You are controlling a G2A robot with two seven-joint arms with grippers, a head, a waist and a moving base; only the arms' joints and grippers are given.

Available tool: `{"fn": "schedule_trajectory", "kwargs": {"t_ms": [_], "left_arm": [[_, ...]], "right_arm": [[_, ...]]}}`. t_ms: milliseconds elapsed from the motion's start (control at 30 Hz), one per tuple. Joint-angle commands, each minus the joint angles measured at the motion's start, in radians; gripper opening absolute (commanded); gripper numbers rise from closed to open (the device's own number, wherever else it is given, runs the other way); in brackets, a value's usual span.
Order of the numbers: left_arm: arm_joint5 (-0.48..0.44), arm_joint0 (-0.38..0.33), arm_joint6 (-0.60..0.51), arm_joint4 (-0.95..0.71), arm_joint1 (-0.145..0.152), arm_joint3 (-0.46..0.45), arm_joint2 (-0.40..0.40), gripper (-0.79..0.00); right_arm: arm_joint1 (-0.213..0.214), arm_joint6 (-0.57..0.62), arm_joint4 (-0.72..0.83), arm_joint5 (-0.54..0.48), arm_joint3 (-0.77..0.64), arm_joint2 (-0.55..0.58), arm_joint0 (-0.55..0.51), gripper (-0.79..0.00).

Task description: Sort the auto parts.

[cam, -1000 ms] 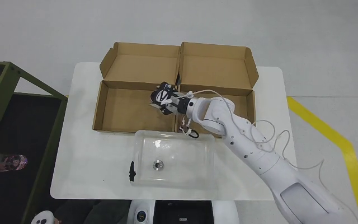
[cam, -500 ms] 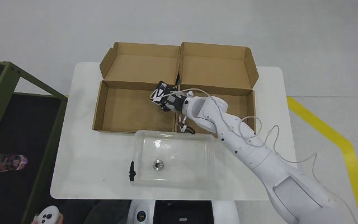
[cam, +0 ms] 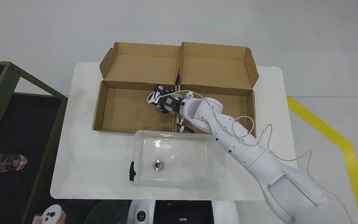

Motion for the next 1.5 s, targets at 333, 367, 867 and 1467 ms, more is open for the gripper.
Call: {"fn": "schedule_trajectory", "kwargs": {"t_ms": [333, 367, 867, 1467], "left_arm": [[0.0, 0.0, 0.0, 0.0, 0.0, 0.0, 0.0, 0.0], [0.0, 0.0, 0.0, 0.0, 0.0, 0.0, 0.0, 0.0], [0.0, 0.0, 0.0, 0.0, 0.0, 0.0, 0.0, 0.0], [0.0, 0.0, 0.0, 0.0, 0.0, 0.0, 0.0, 0.0]], "right_arm": [[-0.017, 0.008, -0.02, -0.009, 0.028, 0.015, -0.004, -0.422], [-0.017, 0.008, -0.023, -0.01, 0.026, 0.018, -0.004, -0.419], [0.009, 0.014, -0.064, -0.081, -0.144, 0.113, -0.049, -0.413], [0.086, 0.115, -0.085, -0.315, -0.598, 0.252, -0.304, -0.397]]}}
